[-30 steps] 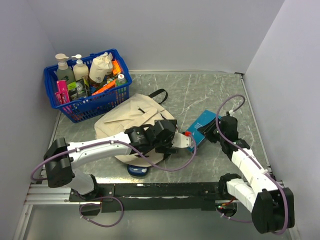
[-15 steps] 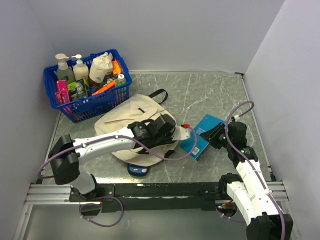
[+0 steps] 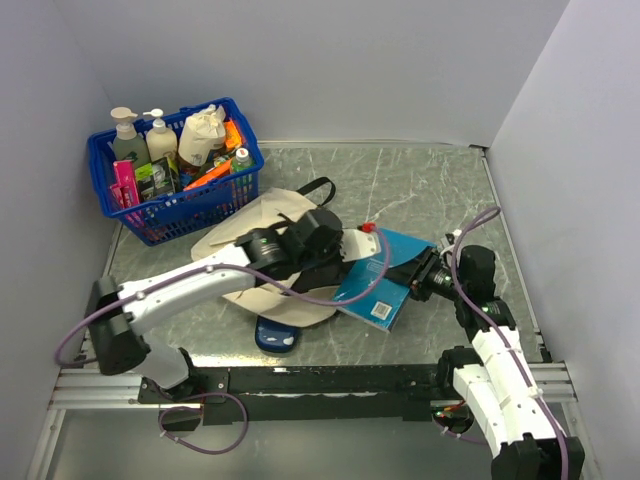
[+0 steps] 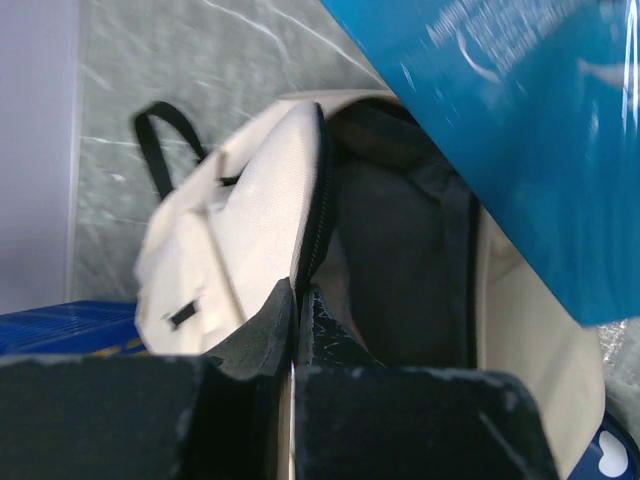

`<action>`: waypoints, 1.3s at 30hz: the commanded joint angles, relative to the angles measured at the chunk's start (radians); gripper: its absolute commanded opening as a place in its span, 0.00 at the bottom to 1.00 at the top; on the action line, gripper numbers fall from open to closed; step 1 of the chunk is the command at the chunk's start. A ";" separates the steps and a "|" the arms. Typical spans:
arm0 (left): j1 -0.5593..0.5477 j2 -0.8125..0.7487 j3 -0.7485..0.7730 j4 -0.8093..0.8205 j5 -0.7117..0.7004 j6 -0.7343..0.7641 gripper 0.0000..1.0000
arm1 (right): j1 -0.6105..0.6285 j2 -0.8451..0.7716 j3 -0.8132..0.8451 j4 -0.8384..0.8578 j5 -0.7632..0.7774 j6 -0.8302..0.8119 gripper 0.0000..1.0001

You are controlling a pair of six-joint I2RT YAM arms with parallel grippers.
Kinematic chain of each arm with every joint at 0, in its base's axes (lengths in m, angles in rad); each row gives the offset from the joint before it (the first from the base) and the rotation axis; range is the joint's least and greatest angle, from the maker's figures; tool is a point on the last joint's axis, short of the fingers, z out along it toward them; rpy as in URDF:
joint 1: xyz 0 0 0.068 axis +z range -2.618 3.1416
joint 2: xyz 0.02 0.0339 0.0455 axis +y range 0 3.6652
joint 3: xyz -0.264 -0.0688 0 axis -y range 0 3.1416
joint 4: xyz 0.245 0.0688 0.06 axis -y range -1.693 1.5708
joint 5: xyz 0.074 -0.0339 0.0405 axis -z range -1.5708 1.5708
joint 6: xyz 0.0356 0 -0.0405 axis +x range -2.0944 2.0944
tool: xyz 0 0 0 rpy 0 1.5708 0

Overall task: Pack the student bag
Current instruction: Place the book in the student bag.

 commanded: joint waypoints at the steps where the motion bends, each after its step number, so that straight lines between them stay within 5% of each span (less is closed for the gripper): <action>1: 0.000 -0.151 -0.016 0.143 -0.013 -0.008 0.01 | -0.005 0.030 -0.052 0.319 -0.228 0.165 0.00; 9: -0.047 -0.208 -0.060 0.162 -0.021 -0.011 0.01 | 0.064 0.173 -0.124 0.686 -0.323 0.346 0.00; 23: -0.070 -0.216 -0.036 0.151 0.017 -0.005 0.01 | 0.239 0.581 0.032 1.133 -0.341 0.537 0.00; 31: -0.090 -0.217 0.004 0.117 0.046 -0.022 0.01 | 0.253 0.765 0.185 1.156 -0.294 0.540 0.00; 39: -0.098 -0.237 -0.008 0.096 0.079 -0.019 0.01 | 0.284 0.771 0.380 0.659 -0.119 0.144 0.00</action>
